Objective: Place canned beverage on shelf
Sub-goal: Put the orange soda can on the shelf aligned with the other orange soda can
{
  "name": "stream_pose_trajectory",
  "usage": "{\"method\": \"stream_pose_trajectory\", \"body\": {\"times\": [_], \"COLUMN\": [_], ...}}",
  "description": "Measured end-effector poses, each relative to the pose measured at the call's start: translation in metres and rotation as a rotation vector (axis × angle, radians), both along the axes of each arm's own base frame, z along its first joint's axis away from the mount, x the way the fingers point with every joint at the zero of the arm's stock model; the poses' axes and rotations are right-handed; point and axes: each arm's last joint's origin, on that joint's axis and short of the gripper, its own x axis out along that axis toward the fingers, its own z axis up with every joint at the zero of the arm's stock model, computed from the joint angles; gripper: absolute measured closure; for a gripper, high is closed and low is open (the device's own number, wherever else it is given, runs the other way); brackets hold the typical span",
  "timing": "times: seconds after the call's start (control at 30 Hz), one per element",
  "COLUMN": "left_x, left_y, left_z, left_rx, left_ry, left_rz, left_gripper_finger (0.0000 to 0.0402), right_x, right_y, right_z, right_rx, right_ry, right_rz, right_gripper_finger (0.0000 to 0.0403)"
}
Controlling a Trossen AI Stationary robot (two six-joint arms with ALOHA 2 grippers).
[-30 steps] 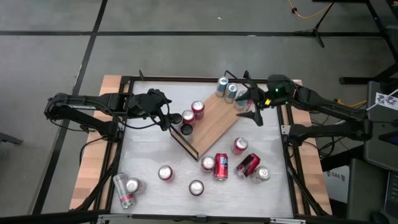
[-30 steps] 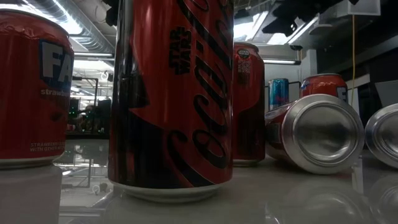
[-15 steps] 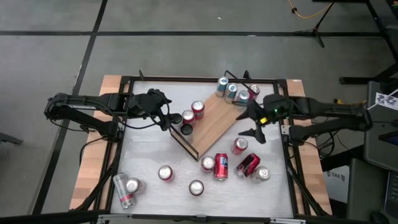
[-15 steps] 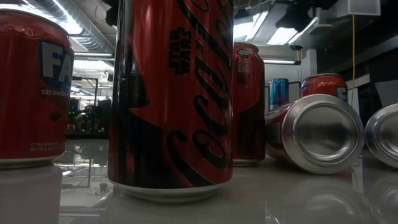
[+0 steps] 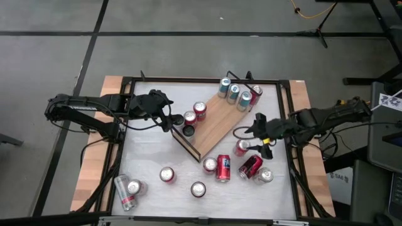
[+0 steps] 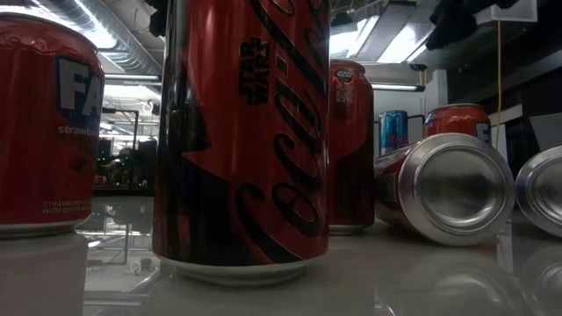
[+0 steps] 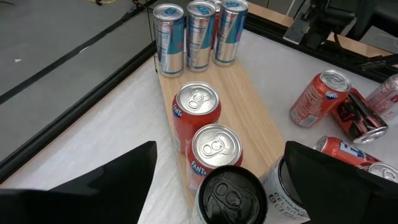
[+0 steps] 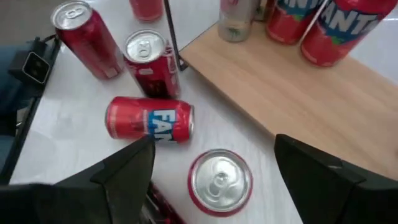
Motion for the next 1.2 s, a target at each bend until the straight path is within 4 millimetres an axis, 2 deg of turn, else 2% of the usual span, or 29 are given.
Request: {"method": "stream_pose_trajectory", "body": {"times": [0.27, 0.5, 1.2], "left_x": [0.000, 0.000, 0.000], "left_y": [0.000, 0.000, 0.000], "left_z": [0.000, 0.000, 0.000], "left_rx": [0.000, -0.001, -0.003], "left_ry": [0.003, 0.003, 0.003], "left_rz": [0.000, -0.001, -0.003], "left_gripper_finger": [0.0056, 0.0056, 0.0056], "right_x": [0.004, 0.011, 0.028], "right_y": [0.015, 0.018, 0.022], "right_z": [-0.018, -0.036, -0.059], "right_rx": [-0.075, -0.119, -0.193], "right_ry": [0.134, 0.261, 0.375], "right_rz": [-0.031, -0.096, -0.096], "right_gripper_finger": [0.0081, 0.0081, 0.0081]}}
